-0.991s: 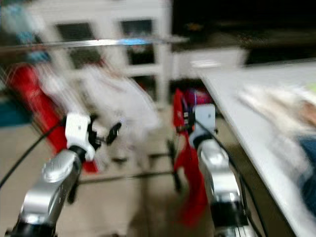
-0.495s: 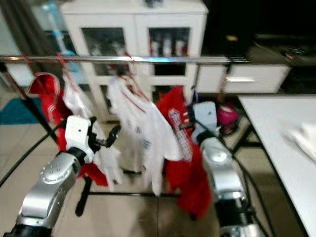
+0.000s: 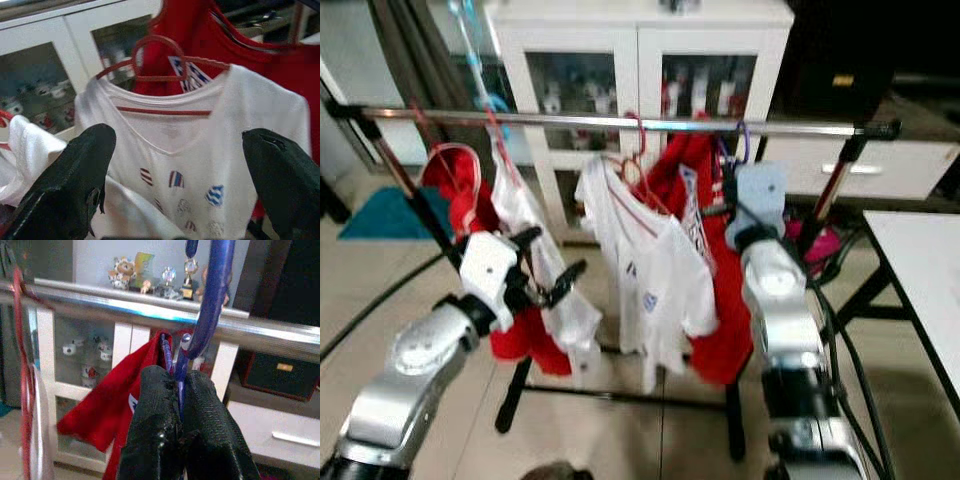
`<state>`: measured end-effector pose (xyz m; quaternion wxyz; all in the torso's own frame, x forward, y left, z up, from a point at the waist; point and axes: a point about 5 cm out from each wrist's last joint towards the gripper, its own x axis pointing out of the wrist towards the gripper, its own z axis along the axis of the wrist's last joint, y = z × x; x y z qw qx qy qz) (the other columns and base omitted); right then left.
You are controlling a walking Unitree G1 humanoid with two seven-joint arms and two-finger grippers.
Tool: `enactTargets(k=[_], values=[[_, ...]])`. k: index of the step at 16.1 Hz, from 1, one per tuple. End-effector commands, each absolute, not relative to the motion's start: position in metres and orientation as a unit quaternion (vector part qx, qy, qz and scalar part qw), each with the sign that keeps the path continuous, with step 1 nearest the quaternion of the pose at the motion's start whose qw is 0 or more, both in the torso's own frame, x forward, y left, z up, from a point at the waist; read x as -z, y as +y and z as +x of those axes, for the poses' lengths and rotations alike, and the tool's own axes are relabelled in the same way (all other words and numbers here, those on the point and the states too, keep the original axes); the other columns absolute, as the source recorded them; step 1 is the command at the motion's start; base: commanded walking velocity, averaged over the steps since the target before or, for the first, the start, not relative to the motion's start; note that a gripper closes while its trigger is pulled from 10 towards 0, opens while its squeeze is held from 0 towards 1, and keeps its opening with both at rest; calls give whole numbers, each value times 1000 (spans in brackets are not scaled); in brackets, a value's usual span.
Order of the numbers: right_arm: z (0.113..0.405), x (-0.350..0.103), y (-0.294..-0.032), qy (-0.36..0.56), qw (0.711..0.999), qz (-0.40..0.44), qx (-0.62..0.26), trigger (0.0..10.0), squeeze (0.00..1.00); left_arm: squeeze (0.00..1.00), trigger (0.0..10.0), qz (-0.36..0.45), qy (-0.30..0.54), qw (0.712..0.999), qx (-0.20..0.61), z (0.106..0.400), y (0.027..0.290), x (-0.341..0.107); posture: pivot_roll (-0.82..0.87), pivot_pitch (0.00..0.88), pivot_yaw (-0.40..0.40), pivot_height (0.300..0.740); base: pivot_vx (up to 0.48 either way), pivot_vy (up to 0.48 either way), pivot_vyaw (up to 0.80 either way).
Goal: Hang hanger
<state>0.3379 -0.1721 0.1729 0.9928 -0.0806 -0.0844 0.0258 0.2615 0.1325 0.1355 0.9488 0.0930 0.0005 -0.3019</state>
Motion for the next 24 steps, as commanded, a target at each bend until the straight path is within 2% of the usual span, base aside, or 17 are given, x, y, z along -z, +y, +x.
enactTargets(k=[1, 4, 6, 9, 11, 14, 15, 16, 17, 19, 21, 24], values=[[344, -186, -170, -108, 991, -67, -33, 10000, 0, 0, 10000, 90, -2, 941, 326, 259, 128, -139, -7, 17, 48, 740, 0, 0, 0], [363, -182, -169, -47, 996, -63, -37, 10000, 0, 0, 10000, 72, -18, 925, 372, 256, 120, -151, -5, 17, 63, 740, 0, 0, 0], [377, -180, -173, -6, 996, -83, -15, 10000, 0, 0, 10000, 75, -26, 912, 401, 254, 116, -157, -4, 16, 73, 740, 0, 0, 0], [400, -187, -182, 41, 997, -57, 28, 10000, 0, 0, 10000, 81, -30, 904, 420, 256, 114, -164, 1, 15, 81, 740, 0, 0, 0], [405, -181, -185, 75, 996, -33, 31, 10000, 0, 0, 10000, 82, -28, 902, 422, 256, 114, -164, 10, 15, 73, 740, 0, 0, 0], [400, -155, -183, 136, 989, -48, 26, 10000, 0, 0, 10000, 84, -23, 904, 419, 252, 117, -163, 16, 14, 60, 740, 0, 0, 0], [397, -150, -183, 118, 992, -29, 29, 10000, 549, 0, 10000, 87, -18, 904, 417, 251, 118, -160, 14, 16, 63, 740, 0, 0, 0], [396, -150, -184, 112, 993, -31, 31, 10000, 549, 0, 10000, 87, -17, 904, 417, 250, 118, -160, 14, 16, 63, 740, 0, 0, 0], [396, -155, -184, 76, 996, -49, 19, 10000, 1000, 0, 10000, 88, -16, 904, 417, 250, 118, -159, 11, 16, 67, 740, 0, 0, 0], [392, -164, -180, 21, 999, -12, -22, 10000, 1000, 0, 10000, 88, -9, 908, 410, 251, 119, -156, 2, 14, 76, 740, 0, 0, 0], [387, -171, -183, -19, 999, -18, -29, 10000, 1000, 0, 10000, 94, -2, 913, 397, 251, 122, -151, 1, 13, 77, 740, 0, 0, 0], [361, -189, -177, -82, 991, 6, -102, 10000, 1000, 0, 10000, 76, 3, 944, 320, 258, 133, -147, -7, 16, 81, 740, 0, 0, 0]])
